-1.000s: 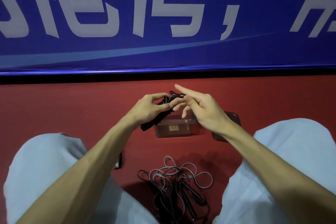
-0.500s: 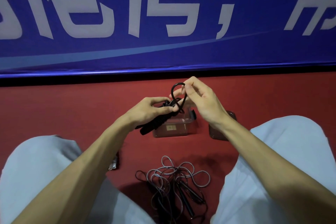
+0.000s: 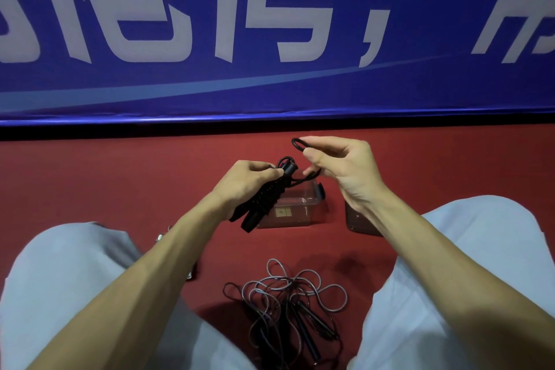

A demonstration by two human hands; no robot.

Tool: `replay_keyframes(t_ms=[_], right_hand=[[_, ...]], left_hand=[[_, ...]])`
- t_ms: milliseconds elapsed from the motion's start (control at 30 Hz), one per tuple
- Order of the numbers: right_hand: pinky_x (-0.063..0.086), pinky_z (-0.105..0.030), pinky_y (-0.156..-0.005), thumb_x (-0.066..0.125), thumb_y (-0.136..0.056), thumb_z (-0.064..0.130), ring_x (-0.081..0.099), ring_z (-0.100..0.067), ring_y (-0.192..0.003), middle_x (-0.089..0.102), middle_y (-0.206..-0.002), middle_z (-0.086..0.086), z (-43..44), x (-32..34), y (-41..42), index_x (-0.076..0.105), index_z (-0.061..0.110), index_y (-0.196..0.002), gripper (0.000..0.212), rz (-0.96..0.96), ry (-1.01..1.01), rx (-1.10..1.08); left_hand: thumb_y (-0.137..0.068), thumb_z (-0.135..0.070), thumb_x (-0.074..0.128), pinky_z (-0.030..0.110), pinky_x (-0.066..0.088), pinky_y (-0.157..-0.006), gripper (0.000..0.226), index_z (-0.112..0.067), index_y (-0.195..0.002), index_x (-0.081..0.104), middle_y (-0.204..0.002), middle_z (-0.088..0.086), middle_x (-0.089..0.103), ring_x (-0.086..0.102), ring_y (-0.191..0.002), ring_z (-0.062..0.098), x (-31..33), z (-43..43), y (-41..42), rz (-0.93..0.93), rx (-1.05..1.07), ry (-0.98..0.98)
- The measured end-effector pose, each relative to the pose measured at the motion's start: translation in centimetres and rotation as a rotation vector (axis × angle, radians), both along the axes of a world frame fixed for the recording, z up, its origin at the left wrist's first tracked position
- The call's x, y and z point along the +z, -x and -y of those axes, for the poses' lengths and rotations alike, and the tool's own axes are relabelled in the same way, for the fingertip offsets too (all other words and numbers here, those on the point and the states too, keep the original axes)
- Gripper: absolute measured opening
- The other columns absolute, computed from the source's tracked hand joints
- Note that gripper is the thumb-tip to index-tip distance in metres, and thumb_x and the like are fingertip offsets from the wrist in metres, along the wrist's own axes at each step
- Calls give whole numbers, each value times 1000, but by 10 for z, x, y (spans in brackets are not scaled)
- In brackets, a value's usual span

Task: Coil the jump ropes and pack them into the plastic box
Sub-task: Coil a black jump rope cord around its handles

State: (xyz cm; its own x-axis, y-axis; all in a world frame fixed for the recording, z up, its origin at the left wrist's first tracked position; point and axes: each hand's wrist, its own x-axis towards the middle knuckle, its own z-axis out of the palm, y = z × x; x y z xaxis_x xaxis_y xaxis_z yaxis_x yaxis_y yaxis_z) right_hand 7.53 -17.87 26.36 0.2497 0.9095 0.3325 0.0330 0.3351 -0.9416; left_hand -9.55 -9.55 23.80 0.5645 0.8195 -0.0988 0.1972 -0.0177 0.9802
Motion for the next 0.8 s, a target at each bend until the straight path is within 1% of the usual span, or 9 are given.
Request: replay_keyframes(t_ms=[67, 133, 267, 367, 467, 633, 667, 767, 800], right_hand=[[56, -44, -67, 71, -80, -2, 62, -17, -51, 72, -70, 4, -1, 0, 3, 74, 13, -90, 17, 32, -12, -63], [54, -47, -66, 73, -79, -2, 59, -17, -46, 69, -64, 6, -2, 0, 2, 74, 11, -88, 16, 30, -16, -126], [49, -33, -54, 76, -77, 1, 55, -17, -41, 72, -69, 3, -4, -4, -1, 76, 15, -82, 14, 65, 15, -219], [50, -28, -53, 79, -77, 9, 63, -19, -45, 75, -77, 2, -6, -10, -2, 77, 16, -84, 11, 223, 66, -282], [55, -29, -57, 81, -76, 16, 67, -17, -48, 73, -70, 7, -8, -16, -3, 77, 22, -83, 10, 358, 98, -348], [44, -9, -47, 81, -77, 13, 66, -12, -52, 70, -75, -3, -4, -17, 3, 78, 10, -91, 14, 553, 53, -378], [46, -11, -47, 81, -77, 11, 66, -15, -54, 69, -76, -4, -4, -17, 5, 79, 10, -91, 14, 601, 28, -382], [56, -32, -59, 81, -77, 13, 64, -15, -59, 70, -76, -2, -6, -21, 5, 80, 16, -89, 12, 757, -40, -421], [56, -33, -61, 81, -77, 14, 63, -13, -60, 70, -76, -1, -7, -22, 4, 80, 16, -89, 12, 773, -54, -429]], left_hand=[[-94, -21, 63, 30, 53, -53, 22, -2, -99, 72, -72, 9, 68, 63, -59, 18, 1, 3, -2, 45, 53, 56], [-93, -18, 65, 29, 54, -51, 20, -3, -106, 70, -73, 10, 69, 64, -56, 18, 1, 3, -3, 117, 98, 113], [-89, -13, 69, 37, 59, -62, 28, -15, -117, 68, -79, 10, 72, 68, -62, 24, -1, 2, -6, 212, 145, 140], [-88, -11, 69, 39, 59, -65, 25, -15, -113, 70, -78, 12, 71, 67, -61, 25, 1, 4, -6, 244, 151, 152], [-88, -11, 69, 38, 58, -66, 16, -14, -104, 72, -80, 14, 71, 66, -60, 25, 4, 6, -5, 268, 143, 192], [-90, -12, 68, 36, 57, -64, 10, -14, -98, 72, -83, 12, 70, 64, -63, 21, 6, 8, -4, 211, 86, 126], [-90, -12, 66, 35, 56, -61, 12, -13, -101, 71, -82, 11, 70, 64, -64, 21, 7, 10, -4, 185, 68, 108], [-93, -12, 63, 33, 55, -57, 14, -9, -105, 68, -81, 10, 67, 61, -68, 24, 7, 13, -5, 147, 33, 68], [-93, -12, 63, 35, 55, -58, 13, -9, -104, 68, -80, 10, 66, 60, -69, 25, 7, 14, -5, 146, 33, 46]])
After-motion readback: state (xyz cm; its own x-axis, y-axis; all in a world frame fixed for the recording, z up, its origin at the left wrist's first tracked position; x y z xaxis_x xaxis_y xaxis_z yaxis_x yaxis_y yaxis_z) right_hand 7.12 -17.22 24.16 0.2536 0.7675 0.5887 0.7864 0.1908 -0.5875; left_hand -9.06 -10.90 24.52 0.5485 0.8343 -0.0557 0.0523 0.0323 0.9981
